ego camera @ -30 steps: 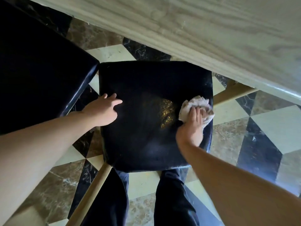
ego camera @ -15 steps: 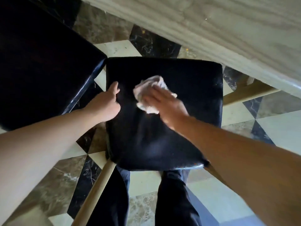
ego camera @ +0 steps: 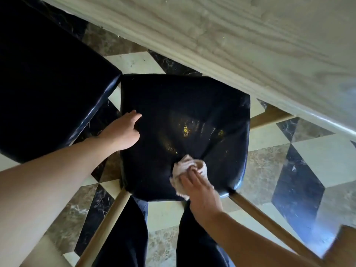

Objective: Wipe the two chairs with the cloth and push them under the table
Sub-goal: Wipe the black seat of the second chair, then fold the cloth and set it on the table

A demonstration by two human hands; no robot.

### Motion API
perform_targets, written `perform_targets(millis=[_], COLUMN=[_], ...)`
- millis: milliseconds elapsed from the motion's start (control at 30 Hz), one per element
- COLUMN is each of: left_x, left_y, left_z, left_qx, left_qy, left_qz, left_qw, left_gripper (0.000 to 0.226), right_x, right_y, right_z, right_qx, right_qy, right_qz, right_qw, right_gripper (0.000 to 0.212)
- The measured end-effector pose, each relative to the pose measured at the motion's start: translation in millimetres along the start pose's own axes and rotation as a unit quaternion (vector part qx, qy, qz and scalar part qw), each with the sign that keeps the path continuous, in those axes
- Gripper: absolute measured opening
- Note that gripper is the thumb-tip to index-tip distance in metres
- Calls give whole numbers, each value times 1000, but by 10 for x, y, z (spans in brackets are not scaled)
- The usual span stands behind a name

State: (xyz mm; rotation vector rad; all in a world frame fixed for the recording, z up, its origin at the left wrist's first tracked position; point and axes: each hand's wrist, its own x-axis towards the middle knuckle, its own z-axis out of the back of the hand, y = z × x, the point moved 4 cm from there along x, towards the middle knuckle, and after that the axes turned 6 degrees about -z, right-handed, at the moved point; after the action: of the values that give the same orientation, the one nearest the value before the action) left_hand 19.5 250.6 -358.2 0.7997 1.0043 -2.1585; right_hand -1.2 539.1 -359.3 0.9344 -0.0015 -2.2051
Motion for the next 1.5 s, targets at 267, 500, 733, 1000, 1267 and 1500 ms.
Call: perform_targets(millis=[267, 500, 733, 1000, 1267, 1500], left_x=[-399, -776, -1009, -1308, -1643, -2157], left_y=[-99, -510, -531, -540, -419, -474], left_z=[-155, -5, 228, 320, 739, 1417], left_qx=[-24, -8, -52, -66, -116, -227], left_qy=[85, 100, 91, 57, -37, -1], left_qz=[34, -59, -129, -194, -189, -195], left_qw=[995, 993, 986, 977, 974, 954], left_gripper=[50, 46, 91, 89, 28, 42], right_x=[-181, 97, 169, -127, -217, -491], right_y=[91, 305, 584, 987, 1278, 1692], right_z=[227, 840, 1219, 1639, 2100, 2704], right_qx=[-83, 119, 349, 453, 287, 370], right_qy=[300, 264, 243, 328, 154, 64], right_qz=[12, -84, -136, -83, -46, -27], right_qw=[950, 953, 895, 825, 945, 927], right_gripper=[63, 26, 49, 55, 30, 30])
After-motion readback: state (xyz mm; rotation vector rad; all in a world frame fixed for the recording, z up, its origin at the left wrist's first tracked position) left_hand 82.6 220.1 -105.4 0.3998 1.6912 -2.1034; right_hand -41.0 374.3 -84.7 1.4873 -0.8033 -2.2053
